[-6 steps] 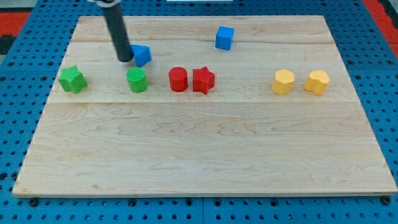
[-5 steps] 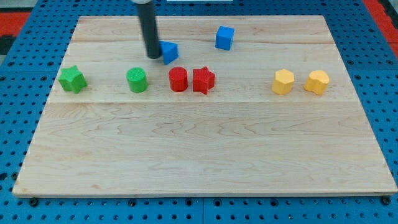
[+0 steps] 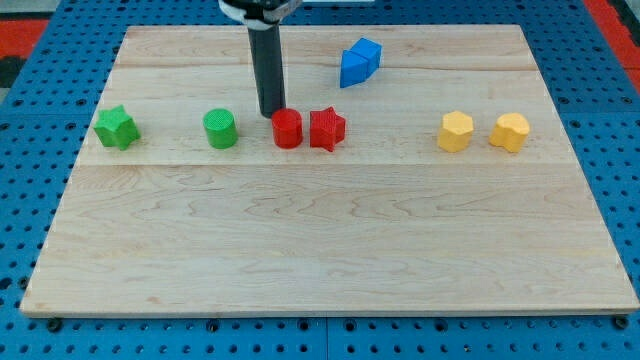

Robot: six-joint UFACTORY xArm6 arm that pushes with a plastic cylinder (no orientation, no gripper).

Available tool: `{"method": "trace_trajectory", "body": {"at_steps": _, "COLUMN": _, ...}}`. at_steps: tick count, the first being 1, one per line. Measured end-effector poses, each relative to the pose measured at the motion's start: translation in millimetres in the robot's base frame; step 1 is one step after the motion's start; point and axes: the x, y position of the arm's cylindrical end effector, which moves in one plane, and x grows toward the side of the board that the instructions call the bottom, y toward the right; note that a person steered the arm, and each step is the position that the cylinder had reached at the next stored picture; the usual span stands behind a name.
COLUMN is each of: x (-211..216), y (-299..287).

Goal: Place the green circle on the right side of green star

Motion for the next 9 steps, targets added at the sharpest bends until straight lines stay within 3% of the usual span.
{"method": "trace_trajectory", "body": {"at_steps": 2, "x": 2.3, "y": -66.8}}
{"method": "trace_trajectory", "body": {"at_steps": 4, "x": 47.1, "y": -66.5}}
{"method": "trace_trajectory", "body": {"at_steps": 5, "x": 23.7, "y": -105.2}}
{"method": "trace_trajectory", "body": {"at_steps": 6, "x": 13.3, "y": -104.0}}
{"method": "trace_trajectory", "body": {"at_steps": 7, "x": 10.2, "y": -58.4}}
{"method": "trace_trajectory", "body": {"at_steps": 9, "x": -36.7, "y": -38.4}}
